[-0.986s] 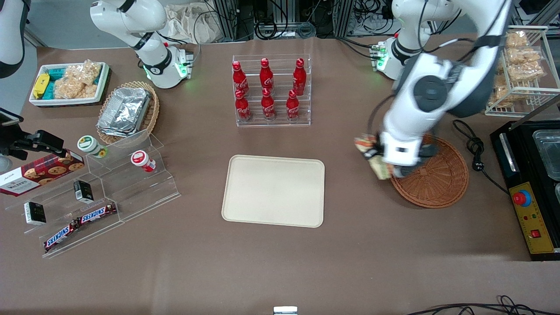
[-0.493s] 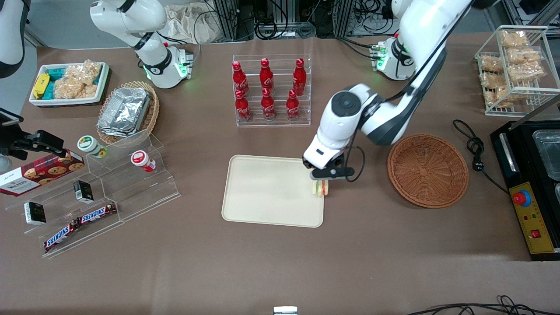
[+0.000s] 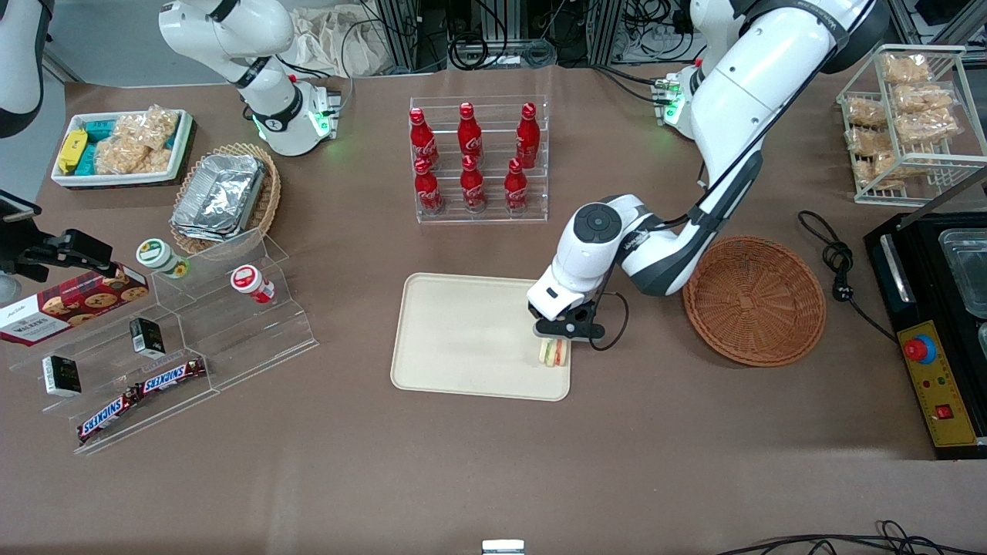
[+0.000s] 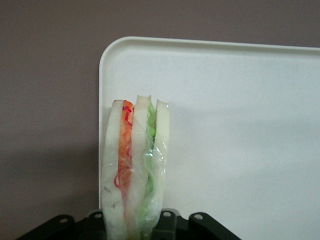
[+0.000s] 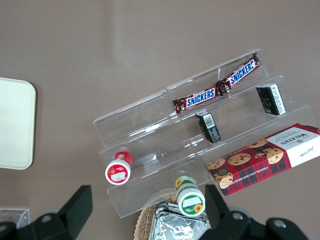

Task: Place sandwich from basket to tray
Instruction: 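Open the left gripper to release the sandwich onto the tray, then raise the left gripper away from the tray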

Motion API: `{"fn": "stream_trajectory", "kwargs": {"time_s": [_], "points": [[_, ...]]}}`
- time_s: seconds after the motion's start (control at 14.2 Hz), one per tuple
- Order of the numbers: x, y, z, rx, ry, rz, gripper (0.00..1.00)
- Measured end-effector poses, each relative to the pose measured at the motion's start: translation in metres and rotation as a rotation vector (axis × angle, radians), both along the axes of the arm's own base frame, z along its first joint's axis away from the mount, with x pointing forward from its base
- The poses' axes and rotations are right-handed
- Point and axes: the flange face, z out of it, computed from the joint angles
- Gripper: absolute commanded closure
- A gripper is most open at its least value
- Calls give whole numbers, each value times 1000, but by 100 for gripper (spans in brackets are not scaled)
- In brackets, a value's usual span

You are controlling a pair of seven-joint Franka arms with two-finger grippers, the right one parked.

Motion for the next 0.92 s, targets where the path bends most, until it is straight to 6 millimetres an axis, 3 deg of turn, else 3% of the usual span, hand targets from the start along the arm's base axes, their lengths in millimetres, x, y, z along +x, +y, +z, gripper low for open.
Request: {"fn": "stream_trajectory", "kwargs": {"time_s": [0.21,0.35,0.49,0.63,0.92], "points": [[10,-3,5,-17,-13,13,0],[23,-2,26,-42,-49,48,0],[41,10,72,-65,-110,107,0],[53,34,130,-64,-132,193,0],[55,79,237,-99,-170,344,0]]}}
